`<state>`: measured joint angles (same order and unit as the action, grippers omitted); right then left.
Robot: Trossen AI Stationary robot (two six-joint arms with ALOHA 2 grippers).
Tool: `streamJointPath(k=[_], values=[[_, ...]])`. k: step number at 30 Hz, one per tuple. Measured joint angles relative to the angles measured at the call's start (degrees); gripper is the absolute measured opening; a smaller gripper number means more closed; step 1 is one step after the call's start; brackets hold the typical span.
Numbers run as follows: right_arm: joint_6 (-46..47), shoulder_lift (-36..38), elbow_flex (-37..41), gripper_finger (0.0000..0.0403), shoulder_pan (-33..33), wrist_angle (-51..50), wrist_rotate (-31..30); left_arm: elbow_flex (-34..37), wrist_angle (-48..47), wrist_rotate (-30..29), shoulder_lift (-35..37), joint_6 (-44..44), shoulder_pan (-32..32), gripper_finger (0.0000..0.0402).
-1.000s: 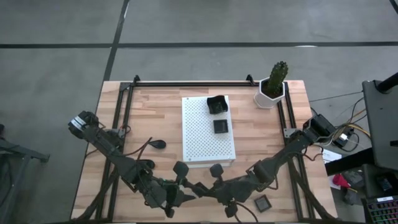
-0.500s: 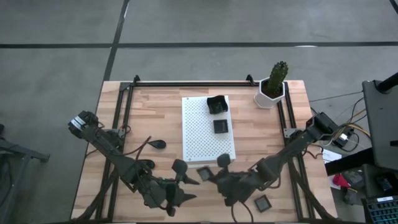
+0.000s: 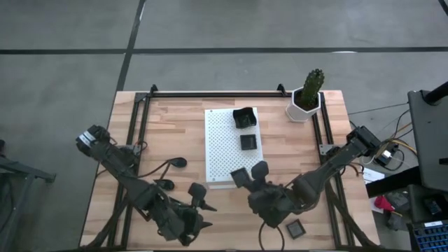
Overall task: Pick & Place Mini shaped plates
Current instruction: Stack the black square plate on top of the black square plate on the shelf
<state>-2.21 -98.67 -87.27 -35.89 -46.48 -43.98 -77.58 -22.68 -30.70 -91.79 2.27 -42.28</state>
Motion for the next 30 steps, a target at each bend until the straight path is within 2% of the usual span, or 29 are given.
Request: streamJointPath(k=[3,7,11,16,21,30], values=[[-0.9,0.1,-0.1,0.0008,1.0,-3.5,-1.8,0.0,-0.4,0.0,0.0,0.7,-0.9,0.022],[3.0,0.3,-0.1,0.0008,3.8,-10.8,-4.1,0.1,-0.6,0.0,0.0,1.6,-1.9,0.022],[3.2,0.5,-0.1,0.0008,6.7,-13.2,-4.2,0.8,-0.6,0.0,0.0,2.5,-2.6,0.022],[1.0,0.7,0.1,0.0008,10.7,-13.4,-3.4,2.0,-0.6,0.0,0.0,4.6,-2.6,0.022],[0.2,0.8,0.9,0.0008,14.4,-13.6,0.4,2.5,-0.4,0.0,0.0,5.3,-2.9,0.022],[-1.2,4.3,5.3,0.0008,15.7,-11.2,0.2,2.5,-0.4,0.0,0.0,5.4,-3.6,0.022]])
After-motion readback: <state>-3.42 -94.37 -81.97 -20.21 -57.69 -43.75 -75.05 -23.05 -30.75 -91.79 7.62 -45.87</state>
